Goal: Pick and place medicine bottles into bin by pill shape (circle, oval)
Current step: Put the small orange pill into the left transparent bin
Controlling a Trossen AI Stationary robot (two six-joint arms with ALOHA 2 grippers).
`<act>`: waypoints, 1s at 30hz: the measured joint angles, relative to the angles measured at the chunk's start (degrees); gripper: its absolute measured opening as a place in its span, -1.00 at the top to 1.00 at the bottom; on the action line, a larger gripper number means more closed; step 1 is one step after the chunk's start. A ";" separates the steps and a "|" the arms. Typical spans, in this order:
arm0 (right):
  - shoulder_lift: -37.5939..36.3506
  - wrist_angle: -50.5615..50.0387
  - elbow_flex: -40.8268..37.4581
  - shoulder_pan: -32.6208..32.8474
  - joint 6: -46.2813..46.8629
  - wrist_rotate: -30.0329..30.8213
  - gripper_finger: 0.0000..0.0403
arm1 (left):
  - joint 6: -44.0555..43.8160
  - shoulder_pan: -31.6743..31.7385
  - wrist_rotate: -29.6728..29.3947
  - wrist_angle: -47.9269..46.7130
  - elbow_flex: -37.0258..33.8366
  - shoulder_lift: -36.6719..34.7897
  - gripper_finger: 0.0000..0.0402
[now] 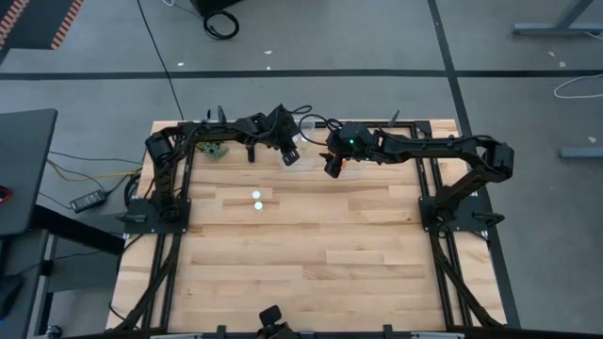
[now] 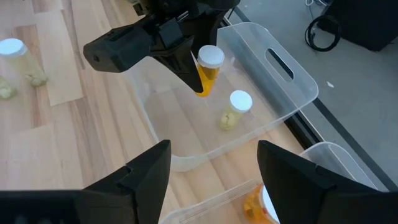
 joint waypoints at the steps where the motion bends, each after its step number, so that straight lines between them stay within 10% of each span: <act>1: 0.02 0.00 0.00 0.00 0.00 0.00 -0.22 | 0.00 0.00 0.00 0.00 0.00 0.00 0.43; 30: 0.02 0.00 0.00 0.02 0.20 0.00 -0.22 | 0.00 0.00 0.00 -0.83 0.00 0.00 0.43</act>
